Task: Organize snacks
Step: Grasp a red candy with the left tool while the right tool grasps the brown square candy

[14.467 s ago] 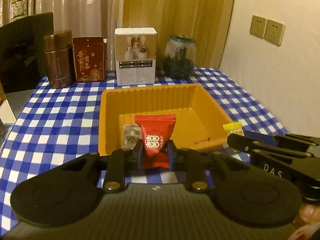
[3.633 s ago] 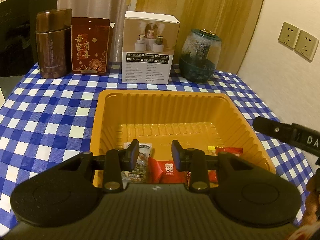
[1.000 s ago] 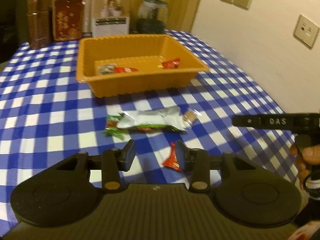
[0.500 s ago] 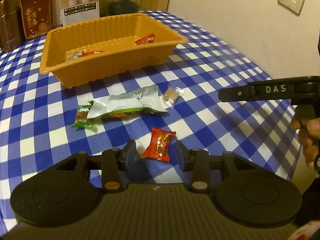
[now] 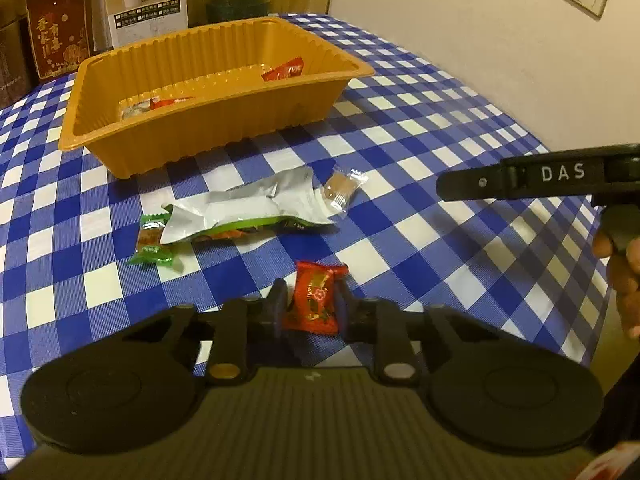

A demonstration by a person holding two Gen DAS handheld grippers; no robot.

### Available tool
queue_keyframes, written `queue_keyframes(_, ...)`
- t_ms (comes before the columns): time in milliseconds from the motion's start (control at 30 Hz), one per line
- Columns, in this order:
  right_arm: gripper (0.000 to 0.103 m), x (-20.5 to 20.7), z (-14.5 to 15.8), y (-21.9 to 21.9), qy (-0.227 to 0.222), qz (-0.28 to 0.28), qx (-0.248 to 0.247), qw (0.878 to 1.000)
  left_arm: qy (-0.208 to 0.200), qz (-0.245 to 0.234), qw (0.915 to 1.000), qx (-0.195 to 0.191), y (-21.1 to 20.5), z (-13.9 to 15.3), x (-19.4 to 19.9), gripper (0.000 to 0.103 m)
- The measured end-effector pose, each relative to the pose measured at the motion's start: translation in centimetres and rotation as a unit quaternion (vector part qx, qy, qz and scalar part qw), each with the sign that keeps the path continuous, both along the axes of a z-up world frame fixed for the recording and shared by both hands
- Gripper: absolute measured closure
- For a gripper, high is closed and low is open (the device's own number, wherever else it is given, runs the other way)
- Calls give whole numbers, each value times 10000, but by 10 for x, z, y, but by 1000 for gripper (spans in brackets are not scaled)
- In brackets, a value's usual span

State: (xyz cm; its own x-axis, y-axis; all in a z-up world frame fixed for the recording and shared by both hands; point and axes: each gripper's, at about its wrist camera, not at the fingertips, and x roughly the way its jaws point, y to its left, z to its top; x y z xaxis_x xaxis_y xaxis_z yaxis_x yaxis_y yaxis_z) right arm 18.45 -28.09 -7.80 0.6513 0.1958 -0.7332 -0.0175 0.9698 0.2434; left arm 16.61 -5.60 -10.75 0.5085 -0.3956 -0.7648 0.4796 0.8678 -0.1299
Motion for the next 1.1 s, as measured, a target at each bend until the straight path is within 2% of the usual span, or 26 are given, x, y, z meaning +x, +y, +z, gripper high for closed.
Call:
queue_keyframes(300,37,2,-1,6,-4,104,-15,9999,63,143,9999,25,3,1,-1,83)
queue_keyframes(567,37,13,-4,23,-131,648,-259,9975,-29,513,9986,-115,23,17,7,83)
queue_keyframes(800,37,29,-11,47,-193,1537,-594,9861,-101,607,9980,-139,35,25,15,83)
queue_keyframes(933,37,35,-20,59,-328,2075,-918,9734,-100,677,9975,-175,39,26,16,83)
queue_keyframes(1100,37,39,-28,64,-428,2335,-1053,9657,-86,700,9973,-216,39,25,17,83)
